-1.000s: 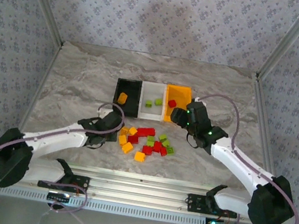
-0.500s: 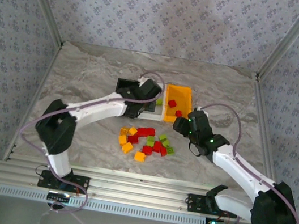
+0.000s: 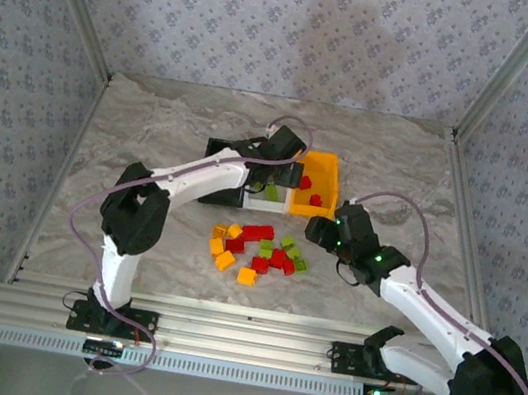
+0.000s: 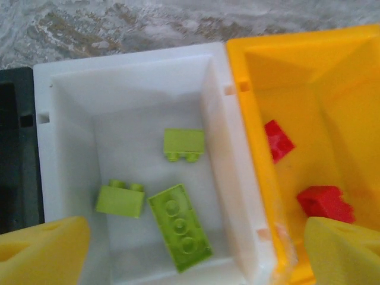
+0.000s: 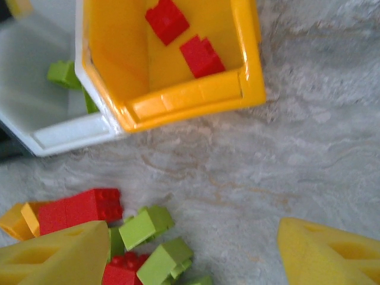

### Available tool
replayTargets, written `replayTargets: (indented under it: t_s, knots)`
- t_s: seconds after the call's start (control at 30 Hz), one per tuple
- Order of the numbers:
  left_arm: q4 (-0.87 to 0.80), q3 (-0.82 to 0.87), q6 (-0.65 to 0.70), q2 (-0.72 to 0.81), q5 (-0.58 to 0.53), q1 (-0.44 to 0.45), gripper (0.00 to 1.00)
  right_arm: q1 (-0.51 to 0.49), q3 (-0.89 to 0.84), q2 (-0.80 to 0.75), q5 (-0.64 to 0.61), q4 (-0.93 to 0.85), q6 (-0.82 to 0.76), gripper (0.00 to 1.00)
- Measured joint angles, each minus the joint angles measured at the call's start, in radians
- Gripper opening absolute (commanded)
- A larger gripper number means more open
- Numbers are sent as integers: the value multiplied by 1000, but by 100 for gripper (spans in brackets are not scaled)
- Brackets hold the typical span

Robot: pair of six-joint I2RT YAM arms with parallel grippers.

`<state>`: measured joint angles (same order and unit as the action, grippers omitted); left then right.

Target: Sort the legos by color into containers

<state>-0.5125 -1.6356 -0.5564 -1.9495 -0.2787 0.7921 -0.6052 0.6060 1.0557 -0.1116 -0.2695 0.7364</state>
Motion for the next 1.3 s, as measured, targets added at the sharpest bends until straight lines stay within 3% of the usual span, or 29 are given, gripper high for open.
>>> replayTargets:
  t_s: [0.33, 0.67, 0.97, 1.3]
  knots:
    - [95, 435, -32, 527, 28, 153, 99, -164, 26, 212, 12, 4, -55, 80]
    - [66, 888, -187, 882, -13, 178, 100, -173, 188, 422, -45, 5, -127, 72]
    - [39, 972, -261, 998, -74, 178, 99, -174, 228, 520, -46, 3, -161, 63]
    - [14, 986, -275, 1000, -97, 164, 99, -179, 234, 534, -42, 5, -169, 37]
